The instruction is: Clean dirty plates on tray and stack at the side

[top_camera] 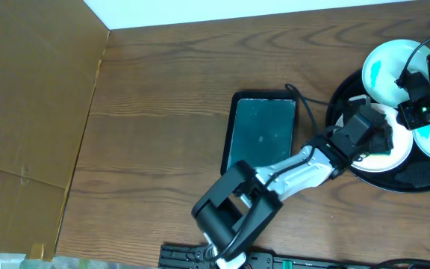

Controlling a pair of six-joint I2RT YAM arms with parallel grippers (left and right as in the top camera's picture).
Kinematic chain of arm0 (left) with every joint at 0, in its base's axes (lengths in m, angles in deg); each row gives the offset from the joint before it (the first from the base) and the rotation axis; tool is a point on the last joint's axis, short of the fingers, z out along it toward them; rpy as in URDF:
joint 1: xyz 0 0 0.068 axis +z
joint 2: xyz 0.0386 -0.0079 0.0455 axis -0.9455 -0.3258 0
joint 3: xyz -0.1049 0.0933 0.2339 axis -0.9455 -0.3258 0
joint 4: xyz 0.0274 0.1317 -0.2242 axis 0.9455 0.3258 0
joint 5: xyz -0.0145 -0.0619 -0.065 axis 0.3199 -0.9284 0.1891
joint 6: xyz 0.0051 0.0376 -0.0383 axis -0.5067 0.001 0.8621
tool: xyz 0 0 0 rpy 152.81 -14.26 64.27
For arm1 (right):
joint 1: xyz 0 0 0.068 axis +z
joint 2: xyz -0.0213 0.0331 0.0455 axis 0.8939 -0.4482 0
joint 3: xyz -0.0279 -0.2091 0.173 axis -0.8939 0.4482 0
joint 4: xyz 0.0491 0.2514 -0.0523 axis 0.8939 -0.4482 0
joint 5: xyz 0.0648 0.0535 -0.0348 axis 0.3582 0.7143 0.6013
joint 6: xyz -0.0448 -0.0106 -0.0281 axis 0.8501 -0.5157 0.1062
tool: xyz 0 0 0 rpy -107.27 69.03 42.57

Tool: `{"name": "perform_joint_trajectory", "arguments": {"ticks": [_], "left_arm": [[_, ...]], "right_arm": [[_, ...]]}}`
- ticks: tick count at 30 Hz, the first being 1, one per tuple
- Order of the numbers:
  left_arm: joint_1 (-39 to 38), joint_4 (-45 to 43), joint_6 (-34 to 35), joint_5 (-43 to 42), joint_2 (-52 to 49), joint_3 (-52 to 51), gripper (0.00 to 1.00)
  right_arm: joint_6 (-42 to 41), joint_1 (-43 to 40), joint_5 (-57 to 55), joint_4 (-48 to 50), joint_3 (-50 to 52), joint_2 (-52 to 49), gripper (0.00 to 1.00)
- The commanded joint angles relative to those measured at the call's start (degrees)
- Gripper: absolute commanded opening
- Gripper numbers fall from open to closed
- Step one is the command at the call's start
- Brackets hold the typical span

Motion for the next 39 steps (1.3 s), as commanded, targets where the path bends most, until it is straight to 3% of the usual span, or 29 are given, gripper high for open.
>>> {"name": "perform_joint_trajectory", "arguments": {"ticks": [1,6,10,15,23,32,39], "left_arm": [[0.17,-0.02,-8.33,0.15,4.74,0.33,0.68],[0.24,2.40,-13.92,1.62,5.20,0.31,0.64],[0.24,5.11,-14.38,2.69,3.48,0.31,0.52],[0.24,3.85,-14.99,2.69,-0.37,0.31,0.49],[0.07,1.68,-15.28,2.29,-1.42,0.31,0.37],[-1.79,0.04,-20.98,2.71,-2.14,0.31,0.37],[-2.12,2.23,-20.96,10.34,-2.16,0.31,0.42]], "right_arm": [[0.17,-0.02,0.90,-0.09,-0.46,-0.76,0.22],[0.17,-0.02,0.90,-0.11,-0.46,-0.76,0.23],[0.17,-0.02,0.90,-0.15,-0.46,-0.76,0.24],[0.17,-0.02,0.90,0.00,-0.46,-0.76,0.25],[0.20,-0.02,0.90,0.00,-0.46,-0.76,0.25],[0.17,0.02,0.90,0.13,-0.46,-0.76,0.25],[0.20,0.02,0.90,0.13,-0.48,-0.76,0.25]]}}
